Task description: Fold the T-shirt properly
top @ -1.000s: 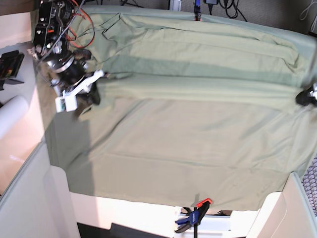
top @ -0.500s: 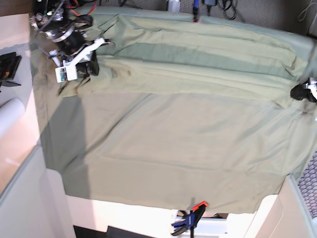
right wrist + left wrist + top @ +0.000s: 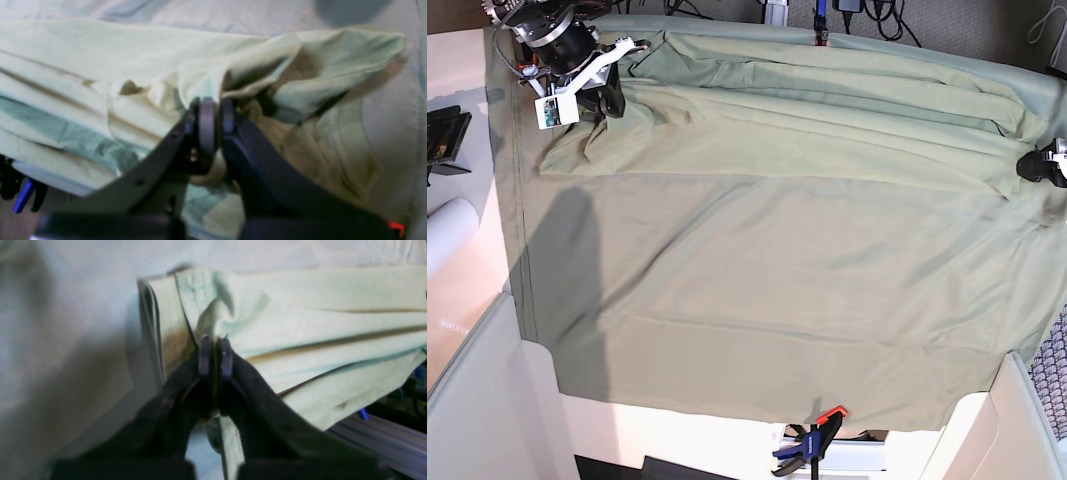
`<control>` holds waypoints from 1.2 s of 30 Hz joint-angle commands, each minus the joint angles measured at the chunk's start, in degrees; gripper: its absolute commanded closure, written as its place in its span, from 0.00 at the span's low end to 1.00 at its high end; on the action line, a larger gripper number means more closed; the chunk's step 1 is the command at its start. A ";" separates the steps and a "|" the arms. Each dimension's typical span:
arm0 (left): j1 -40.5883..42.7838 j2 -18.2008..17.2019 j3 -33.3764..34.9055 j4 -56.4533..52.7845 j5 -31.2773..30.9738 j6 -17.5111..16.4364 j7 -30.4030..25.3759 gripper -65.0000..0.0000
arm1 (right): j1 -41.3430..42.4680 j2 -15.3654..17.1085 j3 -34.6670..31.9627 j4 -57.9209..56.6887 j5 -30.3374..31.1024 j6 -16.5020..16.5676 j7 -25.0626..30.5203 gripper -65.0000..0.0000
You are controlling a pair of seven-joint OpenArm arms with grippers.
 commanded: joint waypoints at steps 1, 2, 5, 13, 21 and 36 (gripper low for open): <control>-0.31 -2.25 -0.68 0.68 -0.85 -0.54 -0.63 0.86 | -0.22 0.52 0.70 0.94 -0.37 -0.20 1.18 1.00; 0.07 -2.34 -0.79 0.68 -0.92 -0.54 -0.68 0.80 | -0.35 0.52 0.70 0.94 -0.39 -0.20 1.16 1.00; 0.46 -2.49 -0.83 0.66 -0.92 -0.54 -0.70 0.65 | -0.33 0.52 0.70 0.83 -0.42 -0.20 0.96 1.00; 1.92 -3.41 -7.56 0.66 -2.86 -0.54 -0.83 0.45 | -0.33 0.50 0.70 0.83 -0.42 -0.20 1.01 0.41; 9.38 -4.66 -17.33 0.66 -12.82 -0.54 4.04 0.45 | -0.28 0.50 0.70 0.83 -0.39 -0.22 1.25 0.41; 13.07 4.96 -17.53 0.66 -12.50 -0.54 0.72 0.45 | -0.17 0.50 0.70 0.83 -0.35 -0.22 1.64 0.41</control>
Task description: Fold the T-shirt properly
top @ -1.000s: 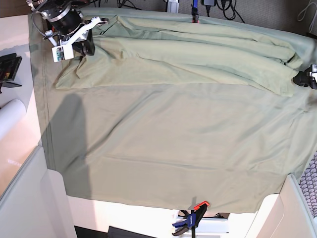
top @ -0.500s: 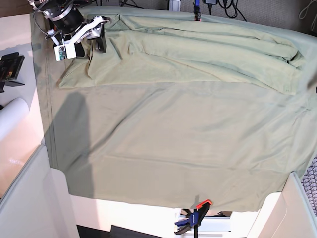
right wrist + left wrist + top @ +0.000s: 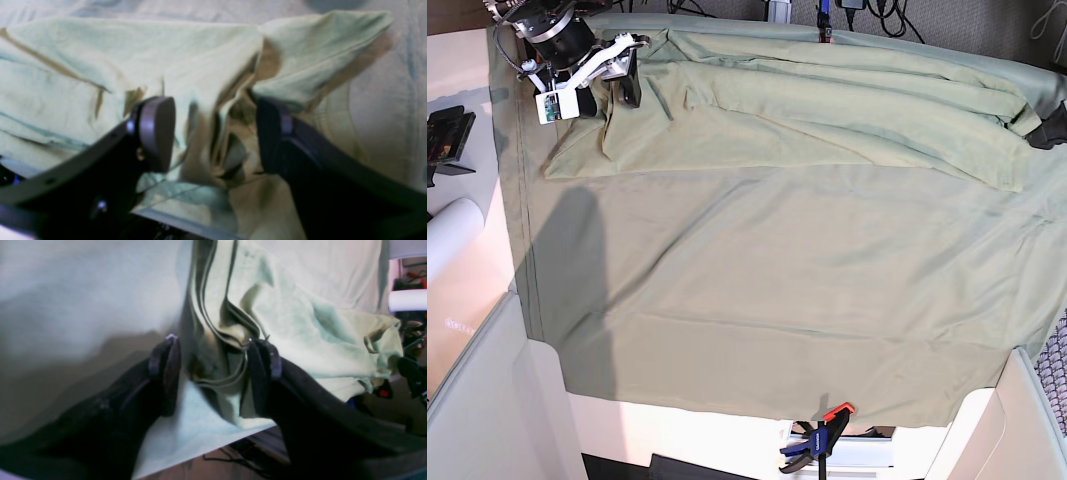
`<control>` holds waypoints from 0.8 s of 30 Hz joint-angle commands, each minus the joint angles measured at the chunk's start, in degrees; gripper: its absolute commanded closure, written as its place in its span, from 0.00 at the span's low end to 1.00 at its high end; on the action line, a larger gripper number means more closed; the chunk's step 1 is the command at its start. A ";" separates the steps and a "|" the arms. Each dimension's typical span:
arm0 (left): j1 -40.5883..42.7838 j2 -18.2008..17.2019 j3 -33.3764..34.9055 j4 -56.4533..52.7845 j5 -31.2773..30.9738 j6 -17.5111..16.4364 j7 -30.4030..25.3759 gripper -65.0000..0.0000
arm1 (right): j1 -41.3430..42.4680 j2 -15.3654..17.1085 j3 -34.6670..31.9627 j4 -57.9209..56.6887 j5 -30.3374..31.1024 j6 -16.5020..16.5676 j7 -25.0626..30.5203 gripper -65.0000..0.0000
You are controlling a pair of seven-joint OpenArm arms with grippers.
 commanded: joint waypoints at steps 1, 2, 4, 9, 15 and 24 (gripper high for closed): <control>-0.33 -0.94 -0.68 0.68 -1.49 -0.58 -0.85 0.45 | 0.26 0.46 0.37 0.96 0.50 0.02 1.46 0.41; -0.37 -0.33 -0.68 0.68 -1.58 -0.58 -1.05 0.45 | 0.26 0.46 0.37 0.94 0.50 0.02 1.46 0.41; -0.94 0.90 -0.68 0.68 -1.58 -0.58 -1.25 0.45 | 0.26 0.48 0.37 0.94 0.50 0.02 1.46 0.41; -3.02 3.61 -0.68 0.68 -1.18 -0.58 -1.60 0.45 | 0.24 0.48 0.37 0.96 0.50 0.02 1.44 0.41; -3.96 5.77 -0.61 0.68 0.72 -0.58 -2.62 0.45 | 0.26 0.46 0.37 0.96 0.50 0.02 1.46 0.41; -3.96 8.83 0.24 0.68 1.38 -0.58 -3.61 0.45 | 0.26 0.20 0.37 0.96 0.70 0.02 1.46 0.41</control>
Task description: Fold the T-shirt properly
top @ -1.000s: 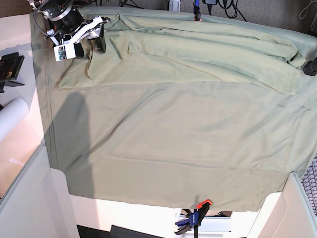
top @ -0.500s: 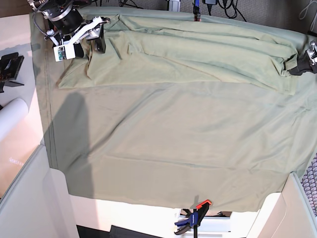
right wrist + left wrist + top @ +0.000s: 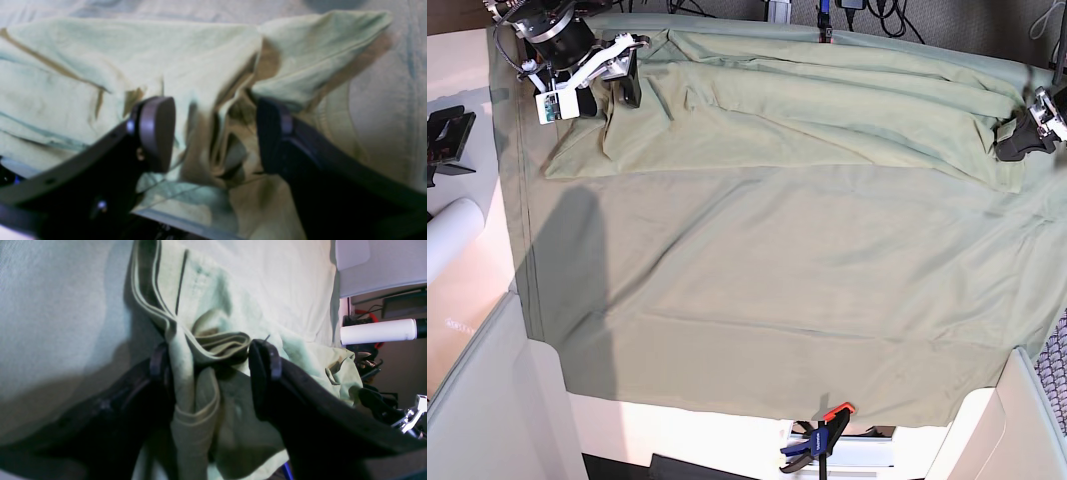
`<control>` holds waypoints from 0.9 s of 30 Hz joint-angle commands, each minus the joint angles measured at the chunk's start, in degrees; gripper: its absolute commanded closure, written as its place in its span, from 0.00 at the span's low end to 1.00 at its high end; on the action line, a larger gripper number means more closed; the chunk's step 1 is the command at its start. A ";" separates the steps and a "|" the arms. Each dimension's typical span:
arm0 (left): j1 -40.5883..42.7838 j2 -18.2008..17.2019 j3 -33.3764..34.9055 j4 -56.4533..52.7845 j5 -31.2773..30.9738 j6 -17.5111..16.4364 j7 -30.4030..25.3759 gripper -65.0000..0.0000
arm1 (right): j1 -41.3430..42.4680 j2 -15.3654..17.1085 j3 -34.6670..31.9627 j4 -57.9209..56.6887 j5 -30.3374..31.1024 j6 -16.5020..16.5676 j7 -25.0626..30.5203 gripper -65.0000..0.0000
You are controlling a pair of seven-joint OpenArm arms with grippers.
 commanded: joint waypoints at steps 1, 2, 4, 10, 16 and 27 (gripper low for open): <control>-0.28 -0.17 0.63 0.59 -0.11 -0.28 -0.17 0.46 | 0.26 0.35 0.37 0.96 0.68 0.02 1.46 0.41; -0.28 -0.04 1.25 0.59 -0.09 -0.28 -0.83 0.48 | 0.26 0.35 0.37 0.96 0.66 0.02 1.46 0.41; -0.28 -0.02 2.84 0.59 0.00 -0.28 -2.10 0.59 | 0.26 0.35 0.37 0.96 0.66 0.02 1.46 0.41; -0.31 0.28 4.59 0.59 6.25 -0.28 -5.64 1.00 | 0.28 0.33 0.37 0.96 0.66 0.02 1.51 0.41; -0.81 0.42 4.48 0.79 10.14 -0.28 -7.17 1.00 | 0.28 0.35 0.37 0.96 0.63 0.02 1.53 0.41; -3.87 -1.03 0.48 3.50 14.10 -0.28 -8.72 1.00 | 0.59 0.35 1.25 0.98 0.48 -0.02 2.86 0.41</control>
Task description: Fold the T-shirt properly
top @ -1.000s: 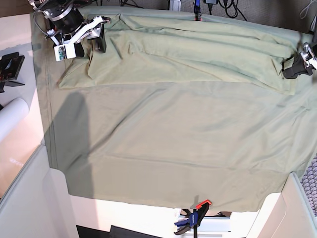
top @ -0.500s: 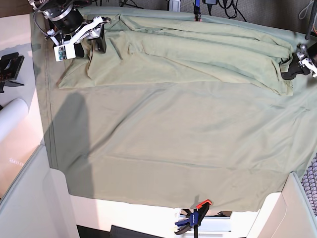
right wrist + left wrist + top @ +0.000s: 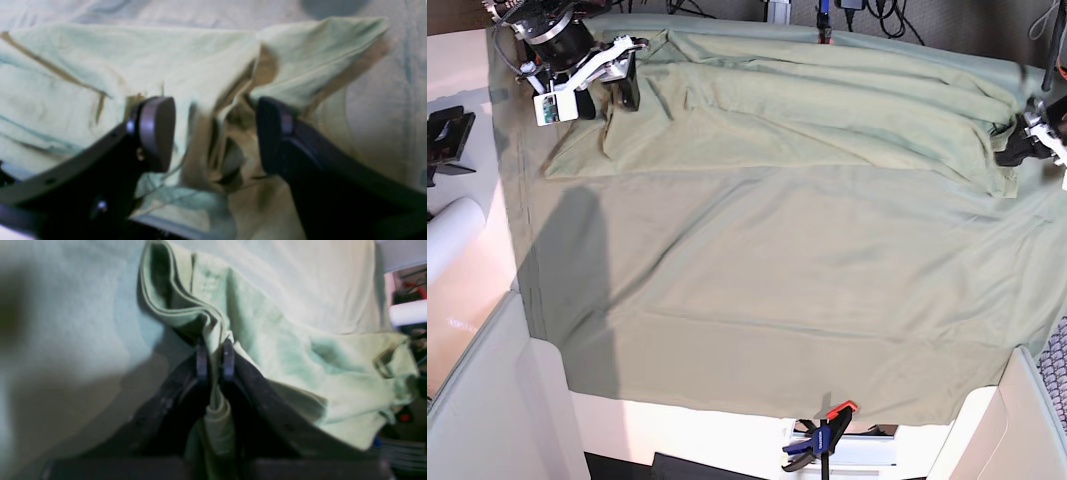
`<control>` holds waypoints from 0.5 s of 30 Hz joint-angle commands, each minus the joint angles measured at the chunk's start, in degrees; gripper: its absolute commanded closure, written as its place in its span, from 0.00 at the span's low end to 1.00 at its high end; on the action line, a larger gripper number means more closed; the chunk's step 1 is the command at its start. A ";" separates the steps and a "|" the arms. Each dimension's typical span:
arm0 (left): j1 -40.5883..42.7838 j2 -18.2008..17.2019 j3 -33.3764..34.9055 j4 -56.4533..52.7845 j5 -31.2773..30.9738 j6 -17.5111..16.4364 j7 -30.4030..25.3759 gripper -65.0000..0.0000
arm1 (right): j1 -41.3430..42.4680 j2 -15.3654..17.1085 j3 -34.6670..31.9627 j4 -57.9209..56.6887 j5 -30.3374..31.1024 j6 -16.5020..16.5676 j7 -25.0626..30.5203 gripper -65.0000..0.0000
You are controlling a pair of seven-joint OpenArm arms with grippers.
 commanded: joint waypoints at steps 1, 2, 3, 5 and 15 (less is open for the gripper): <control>-0.96 -1.66 -0.55 0.76 -0.83 -0.12 -1.79 1.00 | 0.11 0.50 0.79 1.03 0.57 -0.02 1.95 0.41; -1.29 -1.88 -0.59 0.76 -0.81 -0.12 -2.27 1.00 | 0.11 0.48 1.22 1.14 0.83 -0.02 2.45 0.41; -1.84 -2.10 -0.59 0.76 0.07 -0.12 -2.58 1.00 | 0.11 0.50 1.70 1.16 1.36 -0.02 2.82 0.41; -3.06 -2.64 -0.59 0.74 2.99 -0.12 -4.15 1.00 | 0.44 0.48 2.64 1.31 2.69 0.00 2.82 0.41; -8.00 -5.27 -0.59 0.44 15.10 -0.12 -12.33 1.00 | 2.19 0.50 4.04 1.42 3.67 0.00 2.82 0.41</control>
